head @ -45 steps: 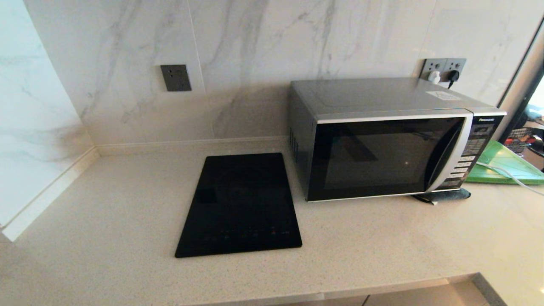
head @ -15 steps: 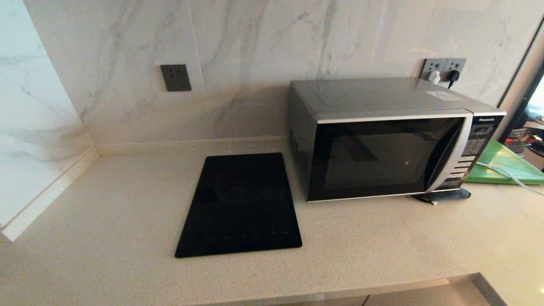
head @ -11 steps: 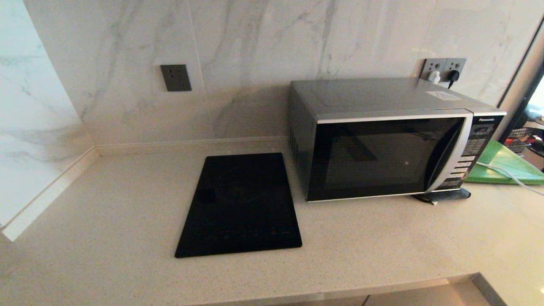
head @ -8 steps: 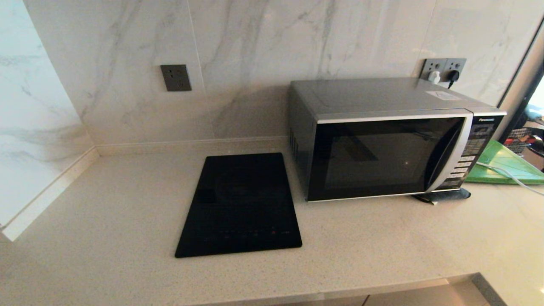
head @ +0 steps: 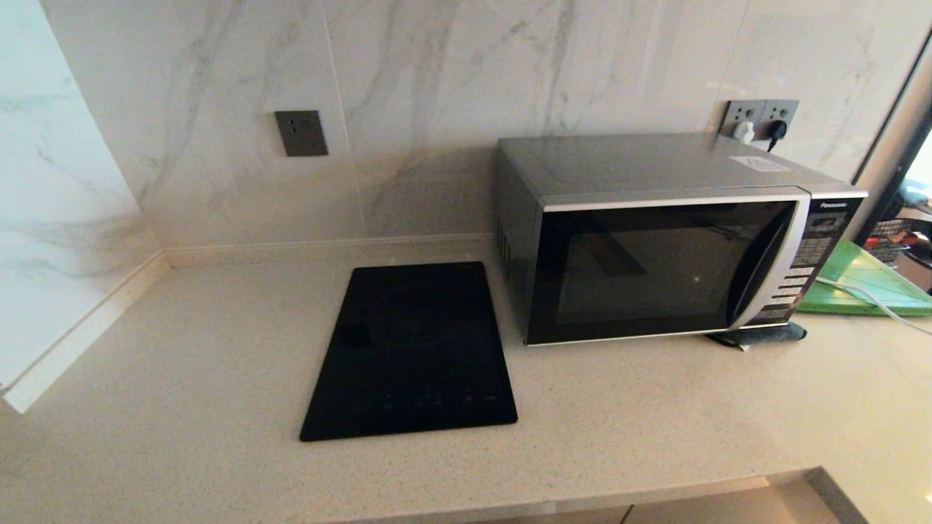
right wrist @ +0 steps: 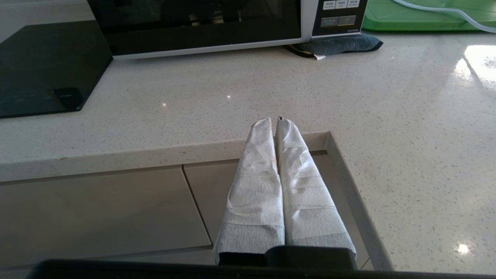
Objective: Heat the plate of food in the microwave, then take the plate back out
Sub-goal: Open the microwave oven
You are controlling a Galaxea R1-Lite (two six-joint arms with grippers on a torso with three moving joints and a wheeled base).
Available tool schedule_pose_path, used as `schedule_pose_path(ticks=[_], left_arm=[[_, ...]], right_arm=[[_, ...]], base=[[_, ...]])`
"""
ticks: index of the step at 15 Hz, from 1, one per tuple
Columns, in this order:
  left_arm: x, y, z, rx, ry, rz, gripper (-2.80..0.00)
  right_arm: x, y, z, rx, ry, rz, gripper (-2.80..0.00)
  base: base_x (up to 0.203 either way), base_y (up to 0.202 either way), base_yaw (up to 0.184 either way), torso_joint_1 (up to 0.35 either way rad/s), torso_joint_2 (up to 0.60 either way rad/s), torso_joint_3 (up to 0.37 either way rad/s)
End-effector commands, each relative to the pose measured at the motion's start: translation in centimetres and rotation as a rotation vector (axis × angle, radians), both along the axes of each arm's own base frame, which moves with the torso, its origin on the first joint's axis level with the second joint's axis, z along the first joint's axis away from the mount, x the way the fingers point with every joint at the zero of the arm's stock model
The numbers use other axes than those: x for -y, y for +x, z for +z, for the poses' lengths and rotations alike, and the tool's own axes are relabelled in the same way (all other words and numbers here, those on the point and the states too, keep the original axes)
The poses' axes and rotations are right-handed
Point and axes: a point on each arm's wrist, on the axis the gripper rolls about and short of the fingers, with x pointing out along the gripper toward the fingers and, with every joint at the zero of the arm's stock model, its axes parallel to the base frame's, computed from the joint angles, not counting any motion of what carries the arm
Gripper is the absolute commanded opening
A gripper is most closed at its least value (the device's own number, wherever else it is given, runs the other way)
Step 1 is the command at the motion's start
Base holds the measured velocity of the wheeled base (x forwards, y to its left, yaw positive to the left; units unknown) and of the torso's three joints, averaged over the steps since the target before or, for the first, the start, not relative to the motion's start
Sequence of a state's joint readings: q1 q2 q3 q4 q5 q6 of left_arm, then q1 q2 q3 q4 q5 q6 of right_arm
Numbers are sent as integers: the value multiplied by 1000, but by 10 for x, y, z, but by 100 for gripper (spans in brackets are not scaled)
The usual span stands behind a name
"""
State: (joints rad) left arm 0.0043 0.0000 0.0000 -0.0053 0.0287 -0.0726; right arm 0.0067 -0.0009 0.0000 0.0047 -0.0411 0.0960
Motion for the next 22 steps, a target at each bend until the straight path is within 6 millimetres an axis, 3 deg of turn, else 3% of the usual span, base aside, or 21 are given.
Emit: schedule_pose_path(ticks=[1,22], left_arm=[[0,0,0,1,-1,1,-280],[0,0,0,-1,-1,1,-280]], right_arm=[[0,0,0,-2,1,0,-280],[-1,0,0,-3,-24,24,-280]], base=[[0,0,0,0,0,0],[0,0,0,0,0,0]])
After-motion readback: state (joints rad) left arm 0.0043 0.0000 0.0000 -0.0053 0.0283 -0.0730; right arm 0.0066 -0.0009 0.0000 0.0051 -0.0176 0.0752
